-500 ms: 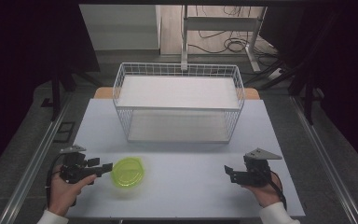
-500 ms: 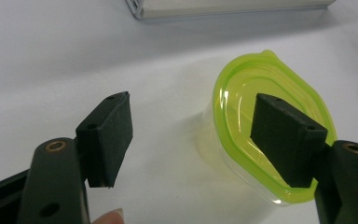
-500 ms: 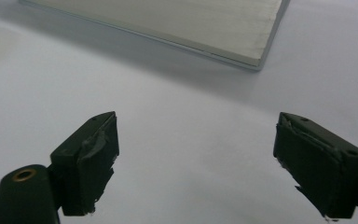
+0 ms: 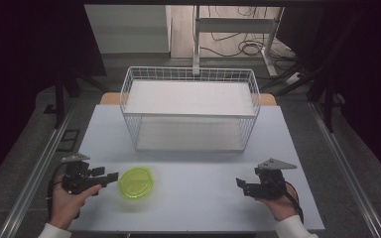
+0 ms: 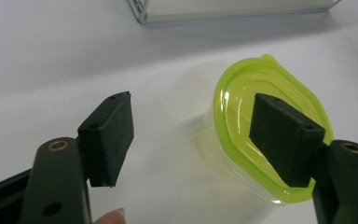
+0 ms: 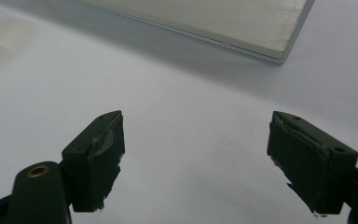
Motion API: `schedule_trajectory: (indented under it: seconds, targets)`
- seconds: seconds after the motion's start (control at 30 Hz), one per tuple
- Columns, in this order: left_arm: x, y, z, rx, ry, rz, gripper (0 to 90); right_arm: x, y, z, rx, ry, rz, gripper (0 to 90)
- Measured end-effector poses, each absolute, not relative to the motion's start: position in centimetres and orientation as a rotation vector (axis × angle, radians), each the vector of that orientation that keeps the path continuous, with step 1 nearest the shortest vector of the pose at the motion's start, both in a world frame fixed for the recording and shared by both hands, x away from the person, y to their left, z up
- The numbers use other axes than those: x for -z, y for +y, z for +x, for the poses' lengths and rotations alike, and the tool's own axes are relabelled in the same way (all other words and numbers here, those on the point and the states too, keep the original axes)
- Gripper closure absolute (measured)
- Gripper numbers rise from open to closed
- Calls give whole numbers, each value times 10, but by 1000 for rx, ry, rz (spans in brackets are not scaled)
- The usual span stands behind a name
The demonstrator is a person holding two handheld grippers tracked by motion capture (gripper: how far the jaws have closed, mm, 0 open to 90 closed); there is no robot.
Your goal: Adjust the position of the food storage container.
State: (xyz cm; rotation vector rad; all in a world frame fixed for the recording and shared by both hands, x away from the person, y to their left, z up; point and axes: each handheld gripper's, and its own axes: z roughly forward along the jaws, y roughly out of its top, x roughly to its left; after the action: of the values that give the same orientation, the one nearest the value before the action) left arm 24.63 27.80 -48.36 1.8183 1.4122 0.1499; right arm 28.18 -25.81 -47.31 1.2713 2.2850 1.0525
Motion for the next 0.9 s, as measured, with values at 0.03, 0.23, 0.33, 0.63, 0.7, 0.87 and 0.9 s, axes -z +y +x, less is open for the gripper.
schedule_trajectory:
  seconds: [0.03,0.23,0.33,0.63,0.7,0.87,0.9]
  targets:
    - [482,279,245,-156,1409,1820,314,473,-258,282,-1053,2289,1273,187]
    - [478,282,240,-165,1421,1822,335,471,-258,281,-1091,2304,1232,190]
    - [479,283,236,-154,1439,1842,339,472,-259,281,-1089,2316,1227,193]
    - [479,279,225,-134,1487,1966,421,477,-259,279,-1058,2333,1236,202]
    - [479,280,224,-118,1495,1959,471,477,-258,279,-1049,2328,1240,203]
    - [487,279,222,-64,1494,2005,811,483,-257,280,-1014,2335,1256,206]
    - [492,276,222,-41,1498,2022,848,484,-256,280,-1004,2341,1260,206]
